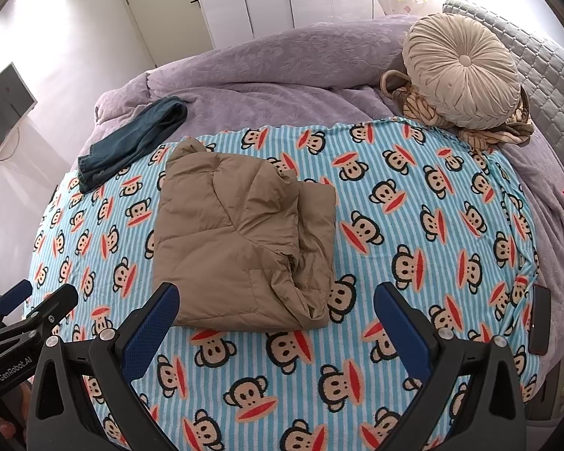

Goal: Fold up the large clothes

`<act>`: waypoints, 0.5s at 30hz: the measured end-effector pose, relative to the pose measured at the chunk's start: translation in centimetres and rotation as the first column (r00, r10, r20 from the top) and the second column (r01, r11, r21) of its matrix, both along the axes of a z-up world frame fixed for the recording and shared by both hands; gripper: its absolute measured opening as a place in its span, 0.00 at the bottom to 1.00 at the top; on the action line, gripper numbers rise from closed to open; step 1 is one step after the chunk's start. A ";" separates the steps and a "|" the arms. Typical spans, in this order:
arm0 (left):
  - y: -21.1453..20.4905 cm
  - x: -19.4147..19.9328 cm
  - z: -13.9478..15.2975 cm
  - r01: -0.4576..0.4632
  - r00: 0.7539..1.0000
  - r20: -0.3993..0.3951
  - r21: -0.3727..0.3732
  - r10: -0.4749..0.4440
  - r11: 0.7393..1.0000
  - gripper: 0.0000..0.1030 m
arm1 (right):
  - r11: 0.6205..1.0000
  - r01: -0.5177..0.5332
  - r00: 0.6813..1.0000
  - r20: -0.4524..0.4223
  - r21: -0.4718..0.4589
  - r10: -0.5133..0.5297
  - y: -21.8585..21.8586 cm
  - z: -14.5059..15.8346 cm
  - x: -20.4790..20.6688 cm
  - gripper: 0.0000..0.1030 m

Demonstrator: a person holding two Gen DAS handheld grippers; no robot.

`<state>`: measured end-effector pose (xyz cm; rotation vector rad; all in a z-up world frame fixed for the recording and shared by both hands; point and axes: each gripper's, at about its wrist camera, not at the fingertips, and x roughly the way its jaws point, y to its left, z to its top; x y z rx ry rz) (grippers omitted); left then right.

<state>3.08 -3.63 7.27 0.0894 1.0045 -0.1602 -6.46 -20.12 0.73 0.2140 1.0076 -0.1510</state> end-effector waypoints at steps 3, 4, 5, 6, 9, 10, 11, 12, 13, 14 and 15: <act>0.0 0.0 0.0 -0.001 1.000 -0.001 0.000 0.001 1.000 1.00 | 1.000 -0.012 1.000 -0.003 0.003 0.012 -0.2 -0.1 0.4 1.00; 0.0 0.0 0.0 -0.001 1.000 -0.001 0.000 0.001 1.000 1.00 | 1.000 -0.015 1.000 -0.004 0.002 0.015 -0.2 -0.1 0.5 1.00; 0.0 0.0 0.0 -0.002 1.000 -0.001 -0.001 0.002 1.000 1.00 | 1.000 -0.016 1.000 -0.003 0.002 0.016 -0.2 -0.2 0.3 1.00; 0.0 0.0 0.0 -0.003 1.000 -0.001 -0.001 0.003 1.000 1.00 | 1.000 -0.015 1.000 -0.004 0.003 0.015 -0.2 -0.1 0.4 1.00; 0.0 0.0 0.0 0.000 1.000 0.000 -0.001 0.000 1.000 1.00 | 1.000 -0.013 1.000 -0.003 0.002 0.013 -0.1 -0.1 0.3 1.00; 0.0 0.0 0.1 0.001 1.000 -0.001 -0.001 -0.001 1.000 1.00 | 1.000 -0.014 1.000 -0.003 0.002 0.014 0.0 -0.1 0.3 1.00; 0.0 0.0 0.0 0.001 1.000 -0.001 -0.001 -0.001 1.000 1.00 | 1.000 -0.013 1.000 -0.003 0.002 0.013 0.0 -0.1 0.3 1.00; 0.0 0.0 0.1 0.001 1.000 -0.001 -0.001 -0.001 1.000 1.00 | 1.000 -0.013 1.000 -0.003 0.001 0.013 0.0 -0.1 0.3 1.00; 0.0 0.0 0.1 0.001 1.000 -0.001 0.000 -0.001 1.000 1.00 | 1.000 -0.013 1.000 -0.004 0.001 0.013 0.0 -0.1 0.3 1.00; 0.0 0.0 0.0 0.001 1.000 -0.001 0.000 -0.001 1.000 1.00 | 1.000 -0.013 1.000 -0.005 0.001 0.013 0.0 -0.1 0.2 1.00; 0.0 0.0 0.0 0.001 1.000 -0.001 0.000 -0.001 1.000 1.00 | 1.000 -0.012 1.000 -0.005 0.003 0.012 0.0 -0.1 0.3 1.00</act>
